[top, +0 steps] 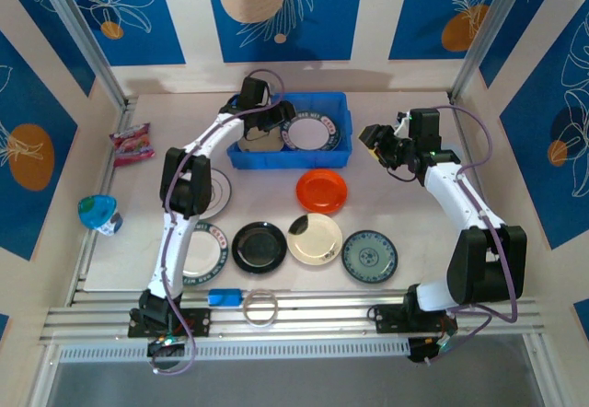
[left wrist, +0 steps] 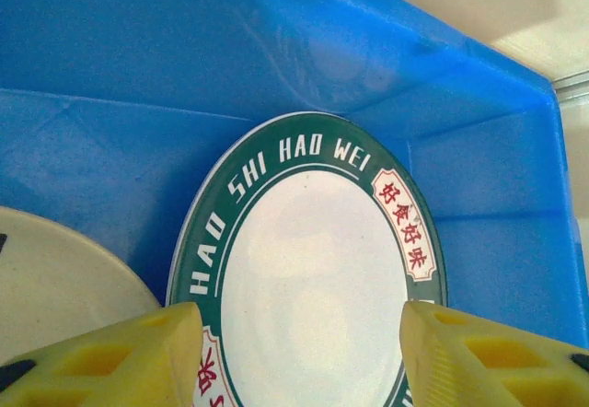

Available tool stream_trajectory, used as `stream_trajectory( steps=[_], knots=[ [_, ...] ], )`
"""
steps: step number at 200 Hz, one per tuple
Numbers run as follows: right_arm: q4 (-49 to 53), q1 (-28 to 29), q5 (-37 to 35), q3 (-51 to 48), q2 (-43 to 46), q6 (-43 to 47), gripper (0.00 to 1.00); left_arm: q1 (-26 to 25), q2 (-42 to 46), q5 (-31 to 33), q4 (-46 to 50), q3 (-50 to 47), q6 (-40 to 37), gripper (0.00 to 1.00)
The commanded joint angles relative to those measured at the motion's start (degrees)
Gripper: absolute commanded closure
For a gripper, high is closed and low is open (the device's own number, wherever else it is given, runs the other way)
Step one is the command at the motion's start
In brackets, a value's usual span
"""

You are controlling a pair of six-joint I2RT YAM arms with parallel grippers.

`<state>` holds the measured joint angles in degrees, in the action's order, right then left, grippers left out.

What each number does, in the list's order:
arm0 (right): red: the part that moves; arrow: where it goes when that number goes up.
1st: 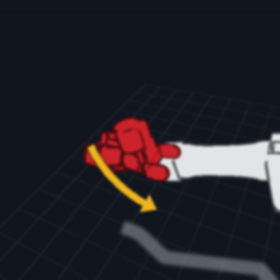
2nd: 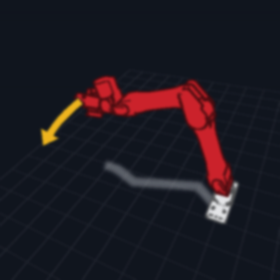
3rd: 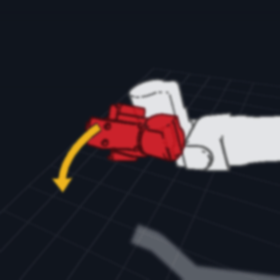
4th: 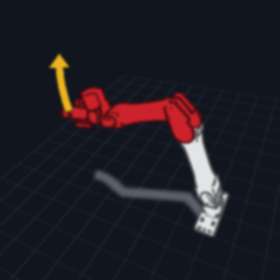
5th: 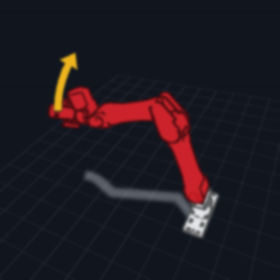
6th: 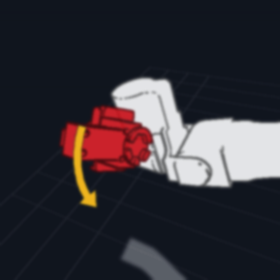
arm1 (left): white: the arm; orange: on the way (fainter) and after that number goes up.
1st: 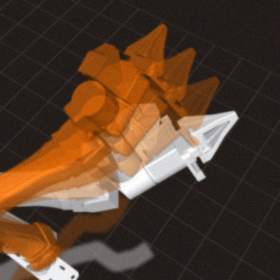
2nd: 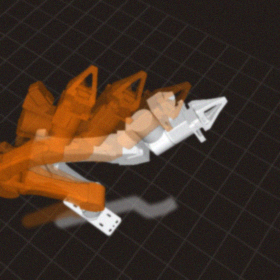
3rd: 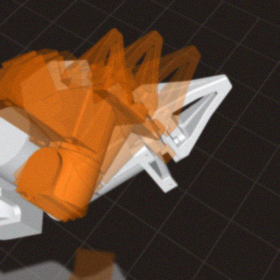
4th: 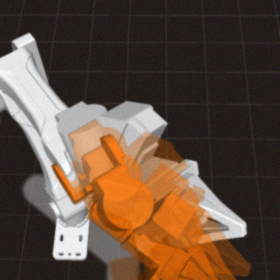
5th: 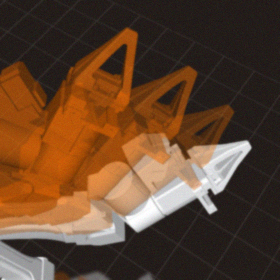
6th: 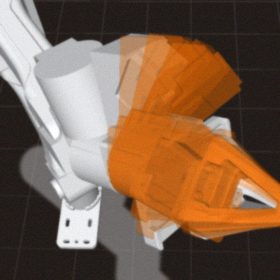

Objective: Place the plates into the plastic bin on the countertop

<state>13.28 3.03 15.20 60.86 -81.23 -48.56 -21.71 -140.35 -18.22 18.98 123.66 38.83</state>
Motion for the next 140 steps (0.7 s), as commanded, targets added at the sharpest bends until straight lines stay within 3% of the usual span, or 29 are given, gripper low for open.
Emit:
stream_trajectory(
  steps=[1,88,140],
  knots=[
    [0.86,0.25,-0.08,-0.21,0.46,1.08,0.48,-0.7,-1.24,1.02,2.17,2.4,-1.63,0.41],
    [1.22,-0.22,0.05,-1.34,1.15,1.7,0.48,-1.13,-2.04,0.1,1.14,0.95,-1.65,0.44],
    [2.97,-0.56,-2.84,-4.15,0.51,5.34,0.53,-1.77,10.72,2.39,-7.47,-12.82,-4.38,0.42]
  ],
)
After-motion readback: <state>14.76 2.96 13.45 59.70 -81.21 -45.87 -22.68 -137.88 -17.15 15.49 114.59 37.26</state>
